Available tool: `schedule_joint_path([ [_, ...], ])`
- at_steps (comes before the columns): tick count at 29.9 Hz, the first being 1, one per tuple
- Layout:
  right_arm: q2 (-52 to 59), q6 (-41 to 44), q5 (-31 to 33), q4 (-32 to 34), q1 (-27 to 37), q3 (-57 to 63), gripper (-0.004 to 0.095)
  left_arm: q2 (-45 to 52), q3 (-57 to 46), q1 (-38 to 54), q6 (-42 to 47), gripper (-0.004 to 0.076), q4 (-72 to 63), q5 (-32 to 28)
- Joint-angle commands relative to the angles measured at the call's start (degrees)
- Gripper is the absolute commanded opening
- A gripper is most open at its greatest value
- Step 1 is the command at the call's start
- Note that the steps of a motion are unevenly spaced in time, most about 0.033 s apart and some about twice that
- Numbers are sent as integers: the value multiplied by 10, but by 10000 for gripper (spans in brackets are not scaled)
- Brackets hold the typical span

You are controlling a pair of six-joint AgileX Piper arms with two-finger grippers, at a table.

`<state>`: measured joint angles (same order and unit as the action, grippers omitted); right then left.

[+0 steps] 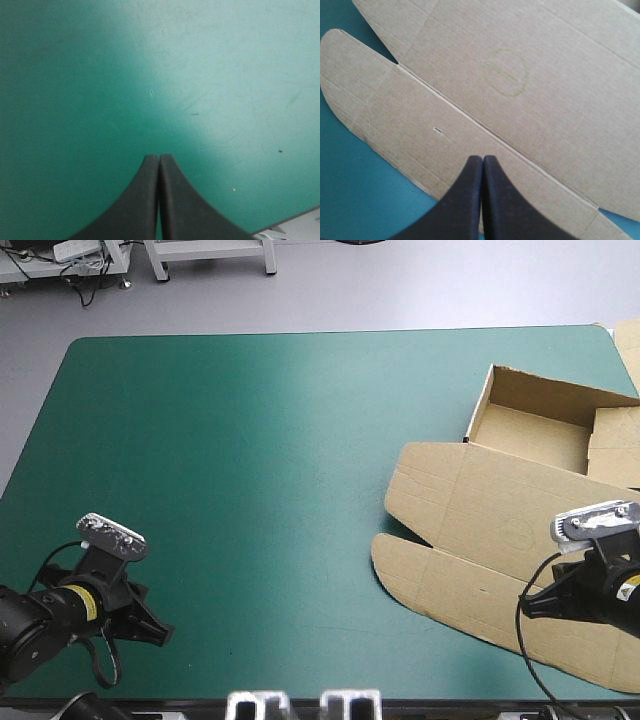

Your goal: Fold the box

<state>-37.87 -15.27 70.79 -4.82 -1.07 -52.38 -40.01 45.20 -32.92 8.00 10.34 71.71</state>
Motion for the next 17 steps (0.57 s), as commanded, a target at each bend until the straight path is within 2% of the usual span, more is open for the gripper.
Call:
schedule_joint_path([
  [1,7,1,12,1,0,7,-18,-1,-9,-4,5,-8,8,3],
  [17,7,4,12,3,0,20,-18,-1,-15,-4,7,-8,12,-5],
])
